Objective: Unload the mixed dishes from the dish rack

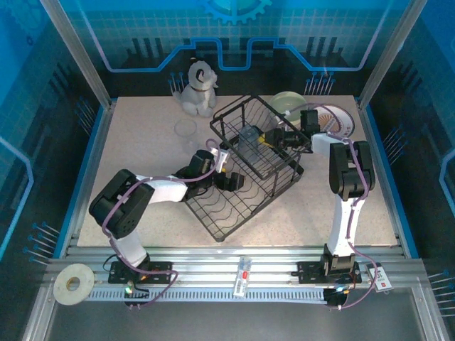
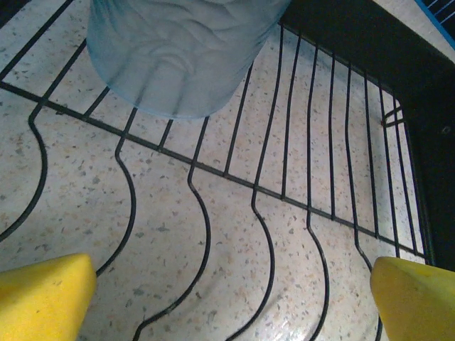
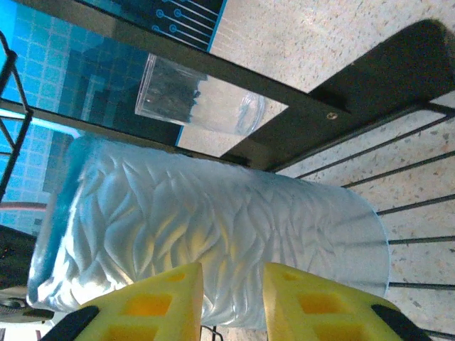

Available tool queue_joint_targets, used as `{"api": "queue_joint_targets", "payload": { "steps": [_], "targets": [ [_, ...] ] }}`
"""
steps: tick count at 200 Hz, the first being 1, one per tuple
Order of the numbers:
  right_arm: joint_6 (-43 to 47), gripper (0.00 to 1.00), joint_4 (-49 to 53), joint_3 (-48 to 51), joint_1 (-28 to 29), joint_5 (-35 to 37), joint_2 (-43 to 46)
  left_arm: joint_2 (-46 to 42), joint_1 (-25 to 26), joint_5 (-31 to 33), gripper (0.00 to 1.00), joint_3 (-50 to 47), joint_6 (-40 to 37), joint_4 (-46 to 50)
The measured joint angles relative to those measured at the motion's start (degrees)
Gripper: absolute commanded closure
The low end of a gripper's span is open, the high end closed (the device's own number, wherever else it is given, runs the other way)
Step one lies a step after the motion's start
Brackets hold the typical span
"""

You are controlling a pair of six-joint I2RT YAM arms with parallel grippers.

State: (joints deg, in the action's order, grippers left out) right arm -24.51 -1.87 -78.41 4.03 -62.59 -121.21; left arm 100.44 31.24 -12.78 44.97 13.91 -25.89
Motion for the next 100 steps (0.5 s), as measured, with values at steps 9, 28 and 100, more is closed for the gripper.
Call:
{"api": "queue_joint_targets", "payload": {
  "steps": [9, 28, 100],
  "targets": [
    [0.0, 0.71, 0.0, 0.4, 0.0, 0.0, 0.1, 0.2, 0.0, -0.3, 0.01, 0.0, 0.4, -0.6],
    [-1.2, 0.71, -1.6, 2.0, -0.2, 0.0, 0.6, 0.3, 0.0, -0.4, 0.01, 0.0, 1.2, -2.0],
    [-12.1, 0.71, -13.7, 6.1, -1.0, 1.0, 1.9, 0.4, 0.1, -0.9, 0.01, -3.0, 1.0, -8.3]
  ]
}}
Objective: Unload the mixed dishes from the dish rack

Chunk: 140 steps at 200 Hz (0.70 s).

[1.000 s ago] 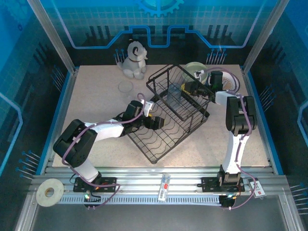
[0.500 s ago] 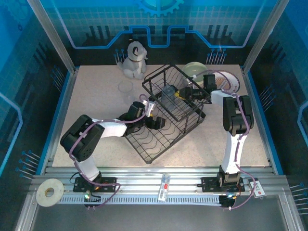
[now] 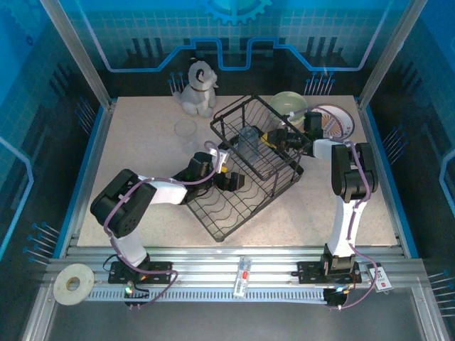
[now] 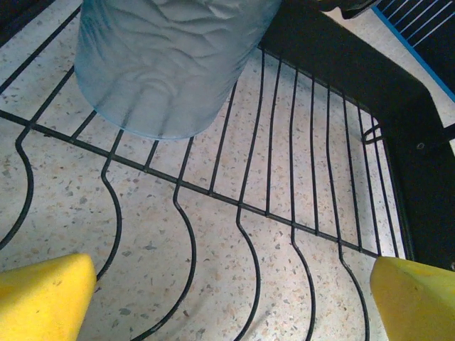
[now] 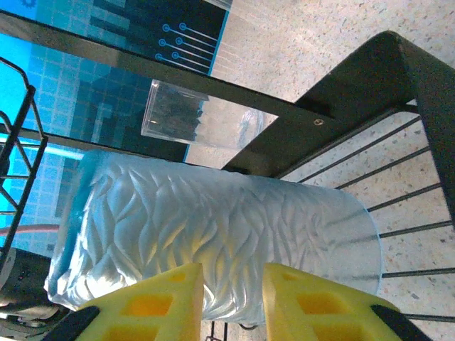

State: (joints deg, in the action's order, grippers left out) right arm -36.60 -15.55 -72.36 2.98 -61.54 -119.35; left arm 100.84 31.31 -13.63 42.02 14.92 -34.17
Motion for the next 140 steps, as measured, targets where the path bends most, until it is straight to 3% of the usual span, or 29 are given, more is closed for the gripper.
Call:
{"api": "queue_joint_targets", "payload": {
  "steps": [51, 92, 140],
  "targets": [
    [-7.2, 0.7, -8.2, -2.3, 1.5, 1.2, -2.5, 4.3, 3.0, 1.8, 0.01, -5.5, -6.8, -15.6],
    [-13.7, 0.7, -15.5, -4.3, 2.6, 1.5, -6.8, 5.5, 3.3, 2.9, 0.01, -5.5, -9.3, -19.1],
    [-13.5, 0.7, -14.4, -7.1, 4.2, 1.1, -7.9, 5.6, 3.4, 5.6, 0.01, -5.4, -10.6, -21.1]
  ]
}}
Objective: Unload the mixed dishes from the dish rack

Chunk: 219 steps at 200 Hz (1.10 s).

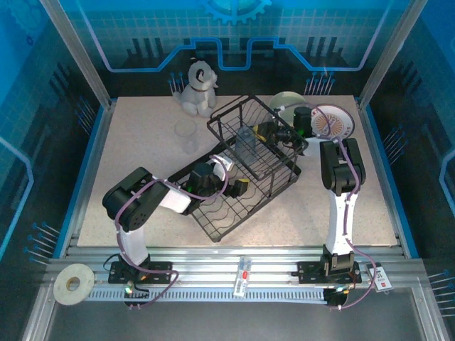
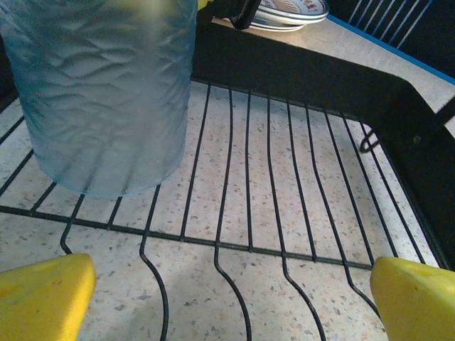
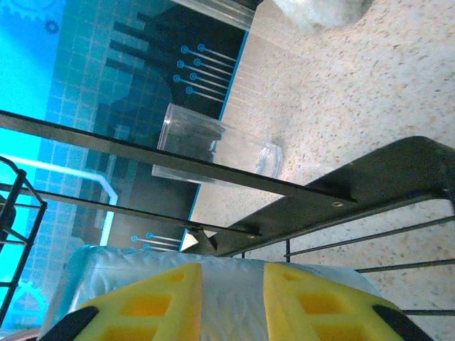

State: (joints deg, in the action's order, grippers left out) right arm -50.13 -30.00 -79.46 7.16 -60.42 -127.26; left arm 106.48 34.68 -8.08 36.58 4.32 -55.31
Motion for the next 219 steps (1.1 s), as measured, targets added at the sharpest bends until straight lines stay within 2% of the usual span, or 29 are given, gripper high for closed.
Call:
{"api": "queue_joint_targets", "payload": {
  "steps": [44, 125, 219],
  "targets": [
    [6.7, 0.7, 7.9, -1.9, 1.6, -1.9, 0.1, 1.8, 0.0, 3.8, 0.01, 0.0, 0.0, -2.1],
    [25.0, 0.7, 33.9, -2.8, 4.8, -4.7, 2.2, 2.5, 0.0, 12.4, 0.01, 0.1, 3.8, -7.3],
    [29.9, 0.7, 41.5, -2.3, 5.8, -4.8, 4.0, 3.1, 0.0, 15.0, 0.01, 0.0, 5.9, -8.4]
  ]
}}
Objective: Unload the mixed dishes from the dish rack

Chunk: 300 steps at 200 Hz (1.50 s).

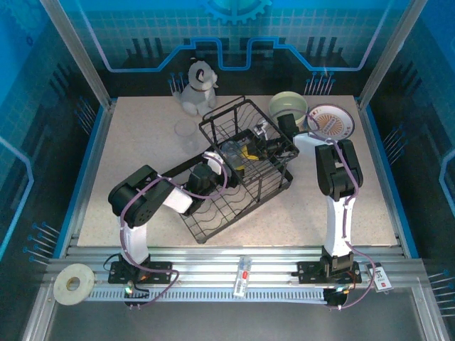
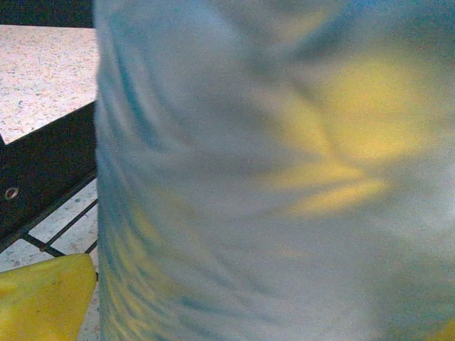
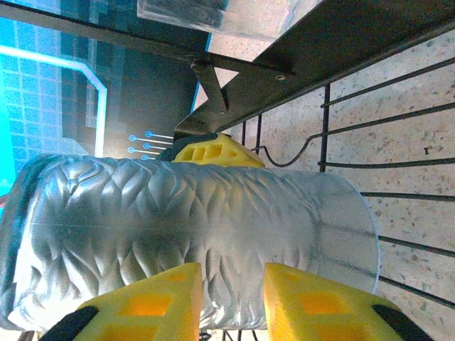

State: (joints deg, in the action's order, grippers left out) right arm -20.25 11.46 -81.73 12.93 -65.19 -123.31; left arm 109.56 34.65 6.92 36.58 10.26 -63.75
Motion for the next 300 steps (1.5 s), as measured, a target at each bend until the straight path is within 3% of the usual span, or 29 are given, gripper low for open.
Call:
{"api": "queue_joint_targets", "payload": {
  "steps": [131, 201, 226, 263, 300],
  "targets": [
    [0.2, 0.71, 1.0, 0.4, 0.1, -0.2, 0.0, 0.0, 0.1, 1.6, 0.03, 4.5, 3.4, 4.8],
    [0.2, 0.72, 0.9, 1.2, 0.0, -0.5, 0.4, 0.0, 0.4, 3.4, 0.15, 5.4, 4.1, 5.8],
    [0.2, 0.72, 0.8, 1.6, -0.1, -0.4, 1.2, 0.2, 0.5, 3.4, 0.26, 5.6, 4.6, 5.3],
    [-1.6, 0.72, -1.6, 3.3, -0.5, 0.1, 2.5, 1.1, 0.6, 3.2, 0.35, 5.6, 4.7, 3.2],
    [-5.3, 0.72, -4.8, 5.0, -0.8, 0.0, 2.8, 1.2, 0.7, 2.7, 0.39, 4.4, 4.7, 0.8]
  ]
}}
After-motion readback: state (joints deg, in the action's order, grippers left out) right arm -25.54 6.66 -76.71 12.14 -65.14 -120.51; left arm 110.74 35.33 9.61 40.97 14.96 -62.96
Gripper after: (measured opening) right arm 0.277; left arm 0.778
